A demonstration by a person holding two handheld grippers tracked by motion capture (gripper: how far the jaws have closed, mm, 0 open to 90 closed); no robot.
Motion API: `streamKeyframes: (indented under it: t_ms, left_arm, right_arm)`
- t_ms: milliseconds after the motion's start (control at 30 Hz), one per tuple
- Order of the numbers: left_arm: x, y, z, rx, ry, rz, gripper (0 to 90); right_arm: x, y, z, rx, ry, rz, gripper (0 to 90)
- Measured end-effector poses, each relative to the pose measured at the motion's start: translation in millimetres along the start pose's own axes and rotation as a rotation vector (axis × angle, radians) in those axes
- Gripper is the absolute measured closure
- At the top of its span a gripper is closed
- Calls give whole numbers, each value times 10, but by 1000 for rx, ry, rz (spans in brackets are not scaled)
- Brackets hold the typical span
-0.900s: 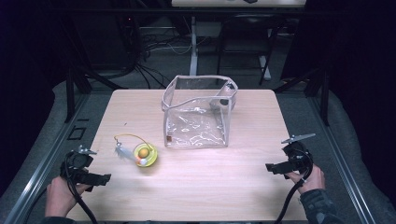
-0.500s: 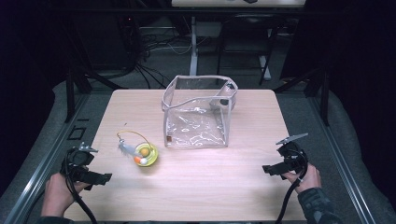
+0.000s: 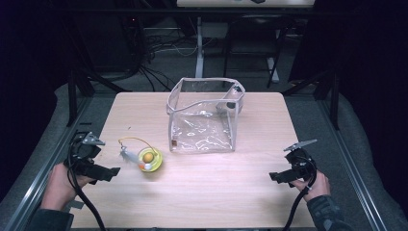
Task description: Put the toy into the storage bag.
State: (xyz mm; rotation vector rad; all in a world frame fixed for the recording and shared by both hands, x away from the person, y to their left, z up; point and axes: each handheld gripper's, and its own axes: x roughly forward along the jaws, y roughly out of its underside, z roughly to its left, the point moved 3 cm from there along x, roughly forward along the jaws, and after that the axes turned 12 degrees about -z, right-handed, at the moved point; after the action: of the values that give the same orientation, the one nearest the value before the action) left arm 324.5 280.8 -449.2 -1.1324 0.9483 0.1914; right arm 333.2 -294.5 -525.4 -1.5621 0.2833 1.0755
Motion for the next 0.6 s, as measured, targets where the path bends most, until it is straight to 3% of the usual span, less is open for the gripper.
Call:
streamKeyframes:
  t_ms: [300,600]
  left_arm:
    - [-97,-308,-4,57,42,-46,2]
    - [-6,-551,-78,109,88,-61,2]
  right_arm:
    - [14,5,11,11,-14,1,4]
    - [19,8,18,21,-22,4,4]
